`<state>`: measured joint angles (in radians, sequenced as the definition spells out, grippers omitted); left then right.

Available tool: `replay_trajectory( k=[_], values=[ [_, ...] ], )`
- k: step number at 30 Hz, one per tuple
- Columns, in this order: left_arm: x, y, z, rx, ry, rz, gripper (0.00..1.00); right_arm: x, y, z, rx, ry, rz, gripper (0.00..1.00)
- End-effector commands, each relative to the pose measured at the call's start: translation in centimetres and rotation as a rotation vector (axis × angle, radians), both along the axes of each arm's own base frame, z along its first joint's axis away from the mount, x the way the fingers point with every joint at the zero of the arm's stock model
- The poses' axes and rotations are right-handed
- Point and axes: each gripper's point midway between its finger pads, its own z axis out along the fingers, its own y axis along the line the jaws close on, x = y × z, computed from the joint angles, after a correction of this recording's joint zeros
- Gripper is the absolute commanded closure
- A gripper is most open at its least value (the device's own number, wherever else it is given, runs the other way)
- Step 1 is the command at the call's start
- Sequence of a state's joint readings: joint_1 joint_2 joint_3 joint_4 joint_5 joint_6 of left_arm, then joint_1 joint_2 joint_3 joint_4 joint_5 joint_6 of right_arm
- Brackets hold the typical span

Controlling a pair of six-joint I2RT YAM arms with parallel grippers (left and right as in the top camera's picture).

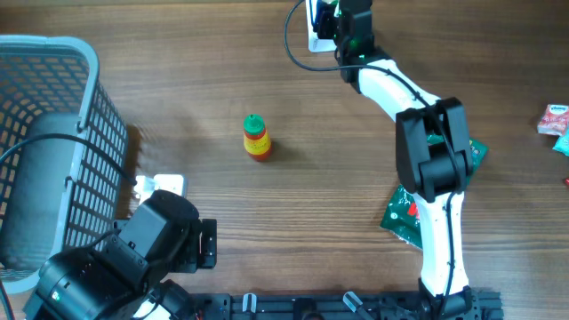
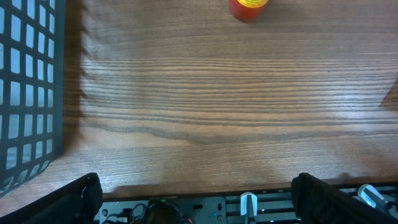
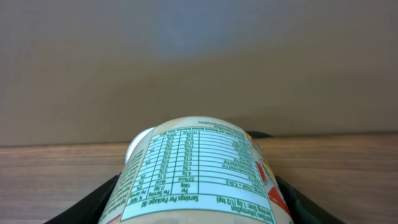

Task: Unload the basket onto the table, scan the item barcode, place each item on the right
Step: 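Hold the Knorr jar in front of the white scanner, then drop the Knorr jar off the table's right side and return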

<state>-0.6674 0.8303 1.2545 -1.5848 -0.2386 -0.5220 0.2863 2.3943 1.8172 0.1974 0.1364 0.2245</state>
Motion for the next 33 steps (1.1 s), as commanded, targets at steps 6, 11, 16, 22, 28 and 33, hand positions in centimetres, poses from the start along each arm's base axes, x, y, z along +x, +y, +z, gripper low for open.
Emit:
replay_trajectory(
  k=[6,11,16,22,28,33],
  values=[
    [0.1,0.1,0.2,-0.005,-0.011,0.013,0.00,-4.3,-25.2,16.6,-0.036,-0.051,-0.430,0.54],
    [0.1,0.1,0.2,-0.005,-0.011,0.013,0.00,-10.0,-38.5,6.5,-0.001,0.301,-0.599,0.53],
    [0.1,0.1,0.2,-0.005,-0.011,0.013,0.00,-15.3,-44.9,-2.6,0.067,0.558,-0.707,0.53],
    [0.1,0.1,0.2,-0.005,-0.011,0.013,0.00,-18.9,-46.4,-9.1,0.180,0.733,-0.707,0.47],
    [0.1,0.1,0.2,-0.005,-0.011,0.013,0.00,-19.4,-47.9,-5.5,0.179,0.719,-0.706,0.00],
    [0.1,0.1,0.2,-0.005,-0.011,0.013,0.00,-17.1,-48.0,10.7,0.162,0.409,-0.736,0.00]
  ],
)
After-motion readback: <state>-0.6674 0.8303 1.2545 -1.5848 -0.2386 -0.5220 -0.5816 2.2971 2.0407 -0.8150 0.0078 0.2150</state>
